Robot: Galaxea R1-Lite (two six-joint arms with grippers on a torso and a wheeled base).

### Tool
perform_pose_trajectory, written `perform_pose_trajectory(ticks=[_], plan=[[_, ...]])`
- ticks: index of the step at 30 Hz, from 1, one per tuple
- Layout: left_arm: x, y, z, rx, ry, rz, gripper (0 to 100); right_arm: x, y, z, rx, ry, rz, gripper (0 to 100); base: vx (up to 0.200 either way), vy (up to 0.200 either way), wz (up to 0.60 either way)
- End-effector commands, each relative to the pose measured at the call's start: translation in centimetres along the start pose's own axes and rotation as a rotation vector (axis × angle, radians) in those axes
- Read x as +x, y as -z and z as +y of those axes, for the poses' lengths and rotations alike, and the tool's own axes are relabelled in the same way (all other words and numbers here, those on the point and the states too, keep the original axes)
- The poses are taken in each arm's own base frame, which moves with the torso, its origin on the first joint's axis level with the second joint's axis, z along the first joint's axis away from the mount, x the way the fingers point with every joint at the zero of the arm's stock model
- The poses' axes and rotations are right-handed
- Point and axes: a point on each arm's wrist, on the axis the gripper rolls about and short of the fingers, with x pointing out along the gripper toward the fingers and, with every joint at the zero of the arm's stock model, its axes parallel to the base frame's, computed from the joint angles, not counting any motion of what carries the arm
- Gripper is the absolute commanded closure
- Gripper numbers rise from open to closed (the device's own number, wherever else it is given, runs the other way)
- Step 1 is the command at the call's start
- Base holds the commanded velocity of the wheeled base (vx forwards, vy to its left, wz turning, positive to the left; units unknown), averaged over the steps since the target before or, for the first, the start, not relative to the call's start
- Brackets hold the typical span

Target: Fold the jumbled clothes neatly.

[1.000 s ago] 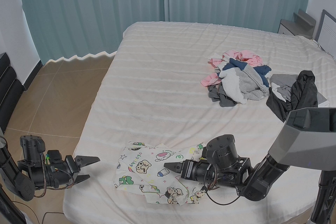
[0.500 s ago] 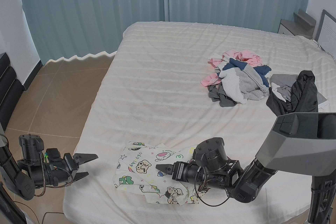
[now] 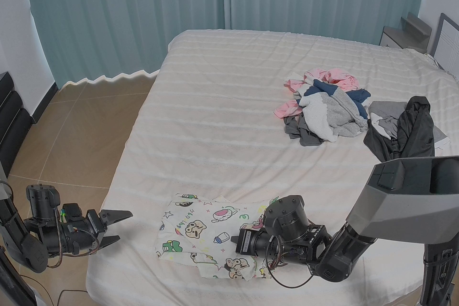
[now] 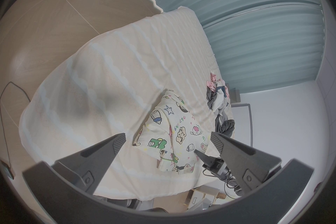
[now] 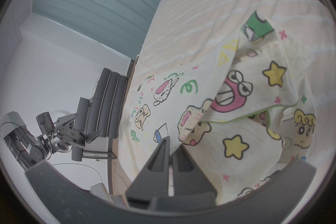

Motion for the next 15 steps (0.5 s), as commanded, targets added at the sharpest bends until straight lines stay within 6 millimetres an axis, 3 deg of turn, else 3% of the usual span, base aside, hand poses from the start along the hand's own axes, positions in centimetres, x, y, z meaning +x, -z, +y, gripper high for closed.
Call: perform_pose_trajectory(ticks=[1,8,15], plan=[[0.0,0.0,0.1,-0.004,-0.003,0.000,0,-1.4,-0.5,0.5,0.000,-0.013,-0.015,100,0.000,0.000,0.00],[0.0,0.0,0.1,-0.006,-0.005,0.000,0,-4.3,-1.6,0.8,0.003,-0.030,-0.036,100,0.000,0.000,0.00],[0.1,0.0,0.2,-0.009,-0.007,0.003,0,-5.4,-2.6,-0.4,0.031,-0.005,-0.040,100,0.000,0.000,0.00]])
